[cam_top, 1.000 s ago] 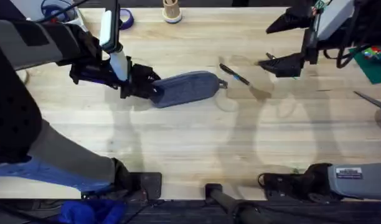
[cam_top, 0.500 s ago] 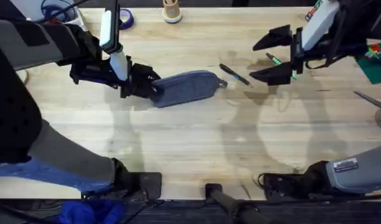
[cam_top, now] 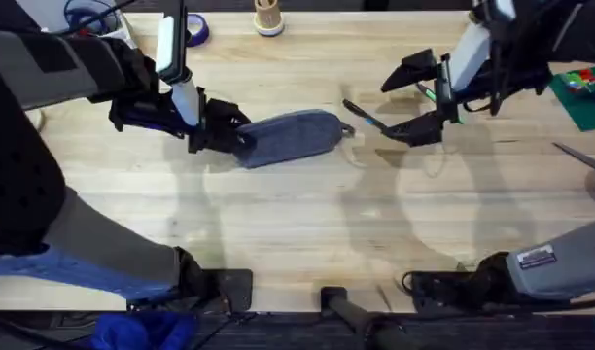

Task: Unzip the bag, pick up the pens from the table one at a time and place them inside, then zip the bag closed.

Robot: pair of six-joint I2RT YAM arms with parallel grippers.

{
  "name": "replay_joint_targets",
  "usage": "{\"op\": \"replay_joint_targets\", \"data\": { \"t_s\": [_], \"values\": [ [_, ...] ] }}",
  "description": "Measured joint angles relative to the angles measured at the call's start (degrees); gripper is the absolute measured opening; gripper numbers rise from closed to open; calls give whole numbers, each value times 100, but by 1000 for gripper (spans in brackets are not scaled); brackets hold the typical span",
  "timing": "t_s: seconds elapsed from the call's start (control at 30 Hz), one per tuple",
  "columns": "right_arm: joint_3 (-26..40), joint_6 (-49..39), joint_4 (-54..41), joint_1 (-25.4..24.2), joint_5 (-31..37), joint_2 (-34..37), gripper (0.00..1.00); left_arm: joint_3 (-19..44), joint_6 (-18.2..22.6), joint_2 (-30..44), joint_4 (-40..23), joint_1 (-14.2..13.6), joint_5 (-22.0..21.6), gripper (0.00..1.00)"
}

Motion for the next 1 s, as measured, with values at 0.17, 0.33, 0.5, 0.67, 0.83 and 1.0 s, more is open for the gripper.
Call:
{"op": "replay_joint_targets", "data": {
  "t_s": [0.17, 0.33, 0.5, 0.67, 0.83, 1.0],
  "values": [
    [0, -16, 1, 103, 296, 0, 996, 0, 0, 0, 0, 0, 1, 41],
    [0, -16, 9, 119, 383, 0, 996, 0, 0, 0, 2, 0, 2, 41],
    [0, -17, 24, 234, 396, 0, 996, 0, 0, 0, 2, 0, 1, 41],
    [0, -16, 40, 353, 399, -2, 996, 0, 0, -2, 2, 0, 2, 41],
    [0, -18, 134, 388, 412, 7, 996, 0, 0, 0, 2, 0, 2, 41],
    [11, -18, 233, 502, 412, 196, 996, 0, 0, 0, 2, 0, 2, 41]
  ]
}}
